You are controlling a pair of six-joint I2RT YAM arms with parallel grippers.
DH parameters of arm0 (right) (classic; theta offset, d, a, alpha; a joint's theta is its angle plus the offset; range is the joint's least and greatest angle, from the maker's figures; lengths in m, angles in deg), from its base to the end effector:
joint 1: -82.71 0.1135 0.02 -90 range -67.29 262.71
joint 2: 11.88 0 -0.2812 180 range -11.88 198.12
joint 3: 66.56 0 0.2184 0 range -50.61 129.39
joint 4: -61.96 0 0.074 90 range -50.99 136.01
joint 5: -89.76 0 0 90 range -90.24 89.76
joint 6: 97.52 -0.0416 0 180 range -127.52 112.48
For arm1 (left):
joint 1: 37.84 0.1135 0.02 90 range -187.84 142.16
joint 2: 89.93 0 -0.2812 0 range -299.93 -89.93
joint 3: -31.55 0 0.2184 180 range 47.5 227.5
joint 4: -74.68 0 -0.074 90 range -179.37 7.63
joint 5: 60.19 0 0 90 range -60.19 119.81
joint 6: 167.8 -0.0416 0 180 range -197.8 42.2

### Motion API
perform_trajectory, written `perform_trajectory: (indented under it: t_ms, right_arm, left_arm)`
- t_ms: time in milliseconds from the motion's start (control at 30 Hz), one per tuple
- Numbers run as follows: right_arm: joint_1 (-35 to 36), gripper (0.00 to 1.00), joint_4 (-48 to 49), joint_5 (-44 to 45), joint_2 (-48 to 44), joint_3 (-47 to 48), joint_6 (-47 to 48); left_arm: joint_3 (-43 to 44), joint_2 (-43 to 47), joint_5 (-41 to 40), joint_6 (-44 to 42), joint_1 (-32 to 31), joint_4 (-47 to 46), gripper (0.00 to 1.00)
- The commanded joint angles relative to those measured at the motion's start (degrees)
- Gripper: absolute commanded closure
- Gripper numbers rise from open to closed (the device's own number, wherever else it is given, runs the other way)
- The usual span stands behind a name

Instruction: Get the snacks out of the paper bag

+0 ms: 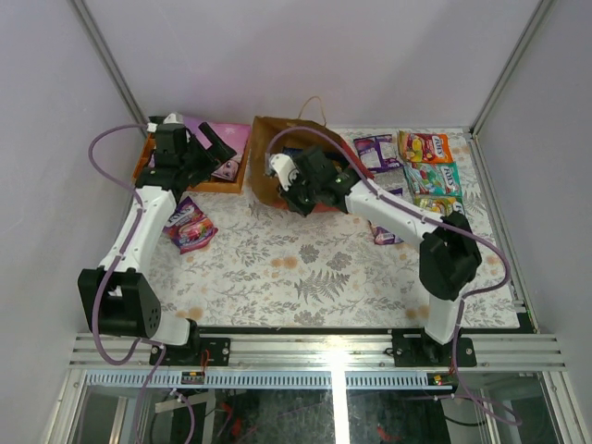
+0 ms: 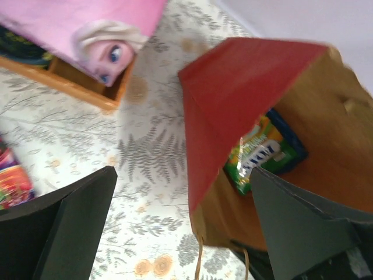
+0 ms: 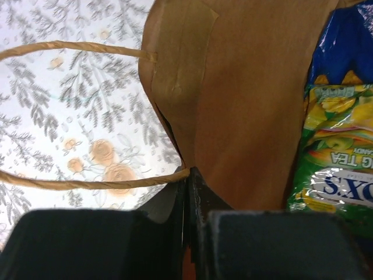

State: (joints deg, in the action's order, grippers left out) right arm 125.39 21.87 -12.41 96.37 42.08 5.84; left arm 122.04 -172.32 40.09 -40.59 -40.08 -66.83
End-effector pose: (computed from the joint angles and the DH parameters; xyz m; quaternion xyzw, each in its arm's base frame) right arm 0.2989 0.2876 0.3088 -0.4626 0.7734 0.1998 0.3846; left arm 0.2976 -0.0191 0.3649 -0.2172 0.8377 -0.2403 0.4398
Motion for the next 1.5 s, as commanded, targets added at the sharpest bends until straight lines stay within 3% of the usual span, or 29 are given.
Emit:
perform_trajectory:
  t_ms: [0,100,233,433,567,733,900,1100,1267,1333,1467]
  right_arm:
    - [3.82,0.96,5.91,0.54,-7.24,-10.87,-3.93]
    - [5.53,0.90,9.10,-0.35,-10.39,-19.57,-5.77]
    - [6.74,0.79,11.69,-0.98,-12.60,-28.58,-7.79]
    - [6.98,0.39,14.10,0.27,-12.62,-38.02,-11.76]
    - [7.23,0.27,16.26,0.18,-16.68,-42.35,-15.20]
    - [8.51,0.22,21.79,3.53,-25.72,-49.46,-19.07]
    - [8.64,0.18,28.31,7.09,-33.65,-57.39,-21.84]
    - [8.56,0.14,34.63,9.79,-38.98,-61.16,-24.78]
    - [7.35,0.06,40.03,9.40,-41.24,-63.07,-26.62]
    - [5.14,0.06,41.32,6.50,-40.92,-63.25,-27.29]
    - [-2.98,0.05,45.50,-1.41,-39.05,-63.34,-30.62]
  left_arm:
    - [-1.67,2.14,-12.32,-2.88,-3.32,3.44,0.03]
    - [1.20,2.76,-18.51,-5.08,-7.19,7.37,0.03]
    - [3.76,3.45,-17.60,-6.99,-7.95,9.99,0.03]
    - [4.26,5.53,-17.47,-9.26,-7.91,13.11,0.02]
    - [2.90,6.28,-15.93,-10.40,-7.95,13.29,0.01]
    - [2.99,6.22,-15.98,-11.02,-7.96,13.58,0.02]
    - [3.26,12.50,-12.10,-11.17,-7.96,11.09,0.00]
    - [3.98,19.82,-3.28,-12.07,-7.95,7.97,0.00]
    - [5.48,17.60,7.67,-14.33,-8.30,9.54,0.00]
    - [4.97,16.43,9.32,-16.95,-11.44,10.58,0.00]
    - [4.14,15.19,0.72,-21.76,-22.35,12.41,0.00]
